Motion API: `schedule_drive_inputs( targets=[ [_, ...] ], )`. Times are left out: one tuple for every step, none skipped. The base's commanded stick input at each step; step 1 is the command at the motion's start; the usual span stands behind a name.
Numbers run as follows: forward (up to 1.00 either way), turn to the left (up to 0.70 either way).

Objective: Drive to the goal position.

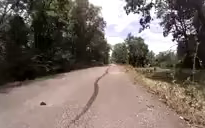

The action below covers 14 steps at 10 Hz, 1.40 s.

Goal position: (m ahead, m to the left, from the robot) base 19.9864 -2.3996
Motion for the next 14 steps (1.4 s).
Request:
schedule_drive_inputs(
  targets=[
    [0.7, 0.0],
    [0.7, 0.0],
    [0.7, 0.0],
    [0.7, 0.0],
    [0.7, 0.0],
    [0.7, 0.0],
    [0.7, 0.0],
    [0.7, 0.0],
    [0.7, 0.0],
    [0.7, 0.0],
    [0.7, 0.0],
    [0.7, 0.0],
    [0.7, 0.0],
    [0.7, -0.27]
  ],
)
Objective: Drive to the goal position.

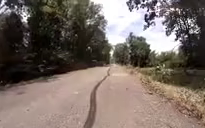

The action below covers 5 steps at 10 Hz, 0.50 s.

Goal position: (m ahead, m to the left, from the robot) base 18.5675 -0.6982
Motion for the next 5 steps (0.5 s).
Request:
schedule_drive_inputs(
  targets=[
    [0.7, -0.35],
    [0.7, -0.22],
    [0.7, 0.0],
    [0.7, 0.0],
    [0.7, 0.0]
  ],
)
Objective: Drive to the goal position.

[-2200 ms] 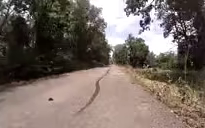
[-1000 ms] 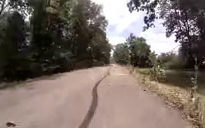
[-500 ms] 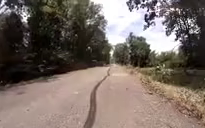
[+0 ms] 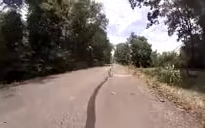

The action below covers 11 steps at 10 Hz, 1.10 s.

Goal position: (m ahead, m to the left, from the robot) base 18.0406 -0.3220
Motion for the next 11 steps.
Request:
schedule_drive_inputs(
  targets=[
    [0.7, 0.0],
    [0.7, 0.0],
    [0.7, 0.0],
    [0.7, 0.0],
    [0.7, 0.0],
    [0.7, 0.0],
    [0.7, 0.0],
    [0.7, 0.0],
    [0.7, 0.0],
    [0.7, 0.0],
    [0.7, 0.0]
  ],
)
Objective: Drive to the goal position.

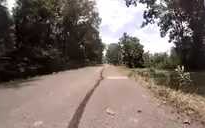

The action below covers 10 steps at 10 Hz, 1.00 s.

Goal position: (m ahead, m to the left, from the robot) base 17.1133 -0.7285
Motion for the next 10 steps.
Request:
schedule_drive_inputs(
  targets=[
    [0.7, 0.0],
    [0.7, 0.0],
    [0.7, 0.0],
    [0.7, 0.0],
    [0.7, -0.15],
    [0.7, -0.35],
    [0.7, -0.35],
    [0.7, -0.06],
    [0.7, 0.0],
    [0.7, 0.0]
  ],
)
